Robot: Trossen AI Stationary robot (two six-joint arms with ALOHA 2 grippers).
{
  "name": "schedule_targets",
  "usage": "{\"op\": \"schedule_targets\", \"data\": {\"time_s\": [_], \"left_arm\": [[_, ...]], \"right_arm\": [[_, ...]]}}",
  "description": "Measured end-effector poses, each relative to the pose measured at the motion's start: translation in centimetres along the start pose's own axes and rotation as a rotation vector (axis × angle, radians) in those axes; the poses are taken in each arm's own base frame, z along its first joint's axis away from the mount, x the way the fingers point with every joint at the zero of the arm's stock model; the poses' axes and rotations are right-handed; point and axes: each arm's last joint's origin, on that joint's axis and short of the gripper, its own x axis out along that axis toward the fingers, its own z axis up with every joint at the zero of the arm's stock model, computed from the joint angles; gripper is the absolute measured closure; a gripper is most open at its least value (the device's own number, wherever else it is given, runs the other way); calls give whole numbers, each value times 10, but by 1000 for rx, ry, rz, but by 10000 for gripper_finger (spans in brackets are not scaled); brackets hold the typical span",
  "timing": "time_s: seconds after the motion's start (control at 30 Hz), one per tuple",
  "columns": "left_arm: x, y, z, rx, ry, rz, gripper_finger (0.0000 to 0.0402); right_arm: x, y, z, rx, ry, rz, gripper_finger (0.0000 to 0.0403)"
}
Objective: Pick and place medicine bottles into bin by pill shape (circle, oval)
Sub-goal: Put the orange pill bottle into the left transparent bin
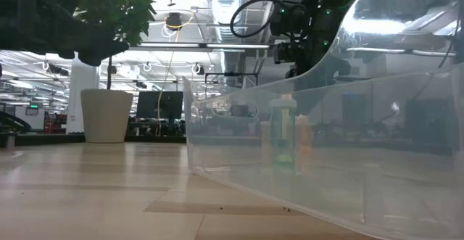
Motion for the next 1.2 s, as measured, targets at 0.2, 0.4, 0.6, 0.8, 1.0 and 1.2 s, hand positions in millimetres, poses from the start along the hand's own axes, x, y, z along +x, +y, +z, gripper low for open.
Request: {"op": "schedule_targets", "data": {"time_s": [0.2, 0.4, 0.6, 0.8, 1.0, 1.2], "left_arm": [[0, 0, 0, 9, 1, -1, 109], [0, 0, 0, 11, 1, -1, 109], [0, 0, 0, 12, 1, -2, 109], [0, 0, 0, 12, 2, -2, 109], [0, 0, -1, 12, 4, -3, 109], [0, 0, -1, 12, 8, -2, 109]], "right_arm": [[0, 0, 0, 0, 4, 2, 202], [0, -2, -1, 8, 5, -2, 202], [0, -2, -1, 8, 5, -2, 204], [8, -4, -3, 15, 31, 6, 204], [27, -6, -3, 17, 95, 5, 204], [29, -7, -2, -1, 94, 3, 205]]}}
